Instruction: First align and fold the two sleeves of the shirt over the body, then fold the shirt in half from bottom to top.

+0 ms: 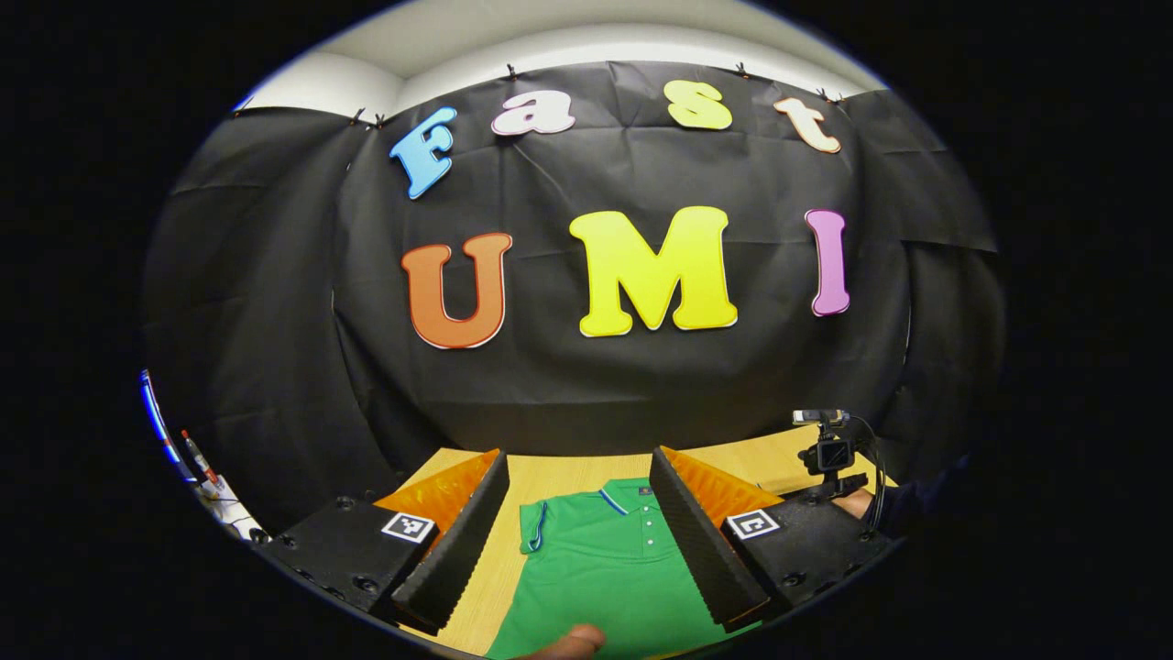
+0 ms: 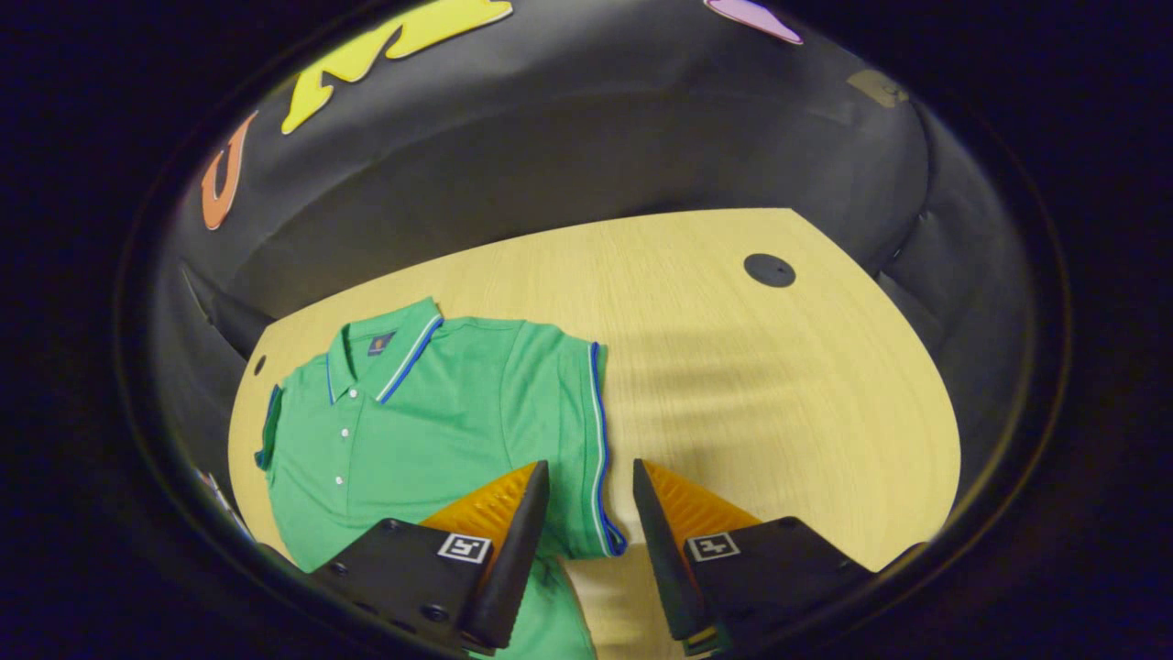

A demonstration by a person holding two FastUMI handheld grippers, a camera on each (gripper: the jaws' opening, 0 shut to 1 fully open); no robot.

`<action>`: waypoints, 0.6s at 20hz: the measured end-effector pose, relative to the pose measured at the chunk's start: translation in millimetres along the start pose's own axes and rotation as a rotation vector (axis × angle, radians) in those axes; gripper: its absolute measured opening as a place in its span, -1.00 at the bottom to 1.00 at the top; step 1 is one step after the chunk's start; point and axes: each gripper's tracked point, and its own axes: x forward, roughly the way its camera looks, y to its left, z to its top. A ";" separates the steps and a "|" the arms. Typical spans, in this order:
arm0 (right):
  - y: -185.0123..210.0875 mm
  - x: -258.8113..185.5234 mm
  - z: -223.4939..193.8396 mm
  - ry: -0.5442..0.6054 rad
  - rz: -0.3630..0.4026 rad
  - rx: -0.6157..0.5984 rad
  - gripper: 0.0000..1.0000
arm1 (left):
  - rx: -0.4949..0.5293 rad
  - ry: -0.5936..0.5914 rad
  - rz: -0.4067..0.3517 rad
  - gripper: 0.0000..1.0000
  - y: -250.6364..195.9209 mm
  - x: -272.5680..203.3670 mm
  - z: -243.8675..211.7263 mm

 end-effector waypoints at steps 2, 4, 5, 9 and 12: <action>-1.3 10.1 -1.8 0.006 -0.007 -0.008 0.15 | -0.005 0.020 -0.003 0.99 -1.3 0.9 -6.9; -4.0 9.6 -0.2 0.010 -0.028 0.012 -0.34 | 0.003 0.034 -0.003 0.99 -2.4 0.8 -11.8; -3.1 9.1 -1.2 0.014 -0.023 0.026 -0.51 | 0.008 0.044 -0.003 0.99 -3.1 0.6 -14.7; -7.5 13.0 -1.0 0.002 -0.052 0.029 -0.84 | 0.012 0.067 0.007 0.99 -0.2 1.4 -22.4; -10.3 7.1 7.5 -0.022 -0.065 0.019 -0.94 | 0.006 0.076 0.017 0.99 3.0 1.8 -24.8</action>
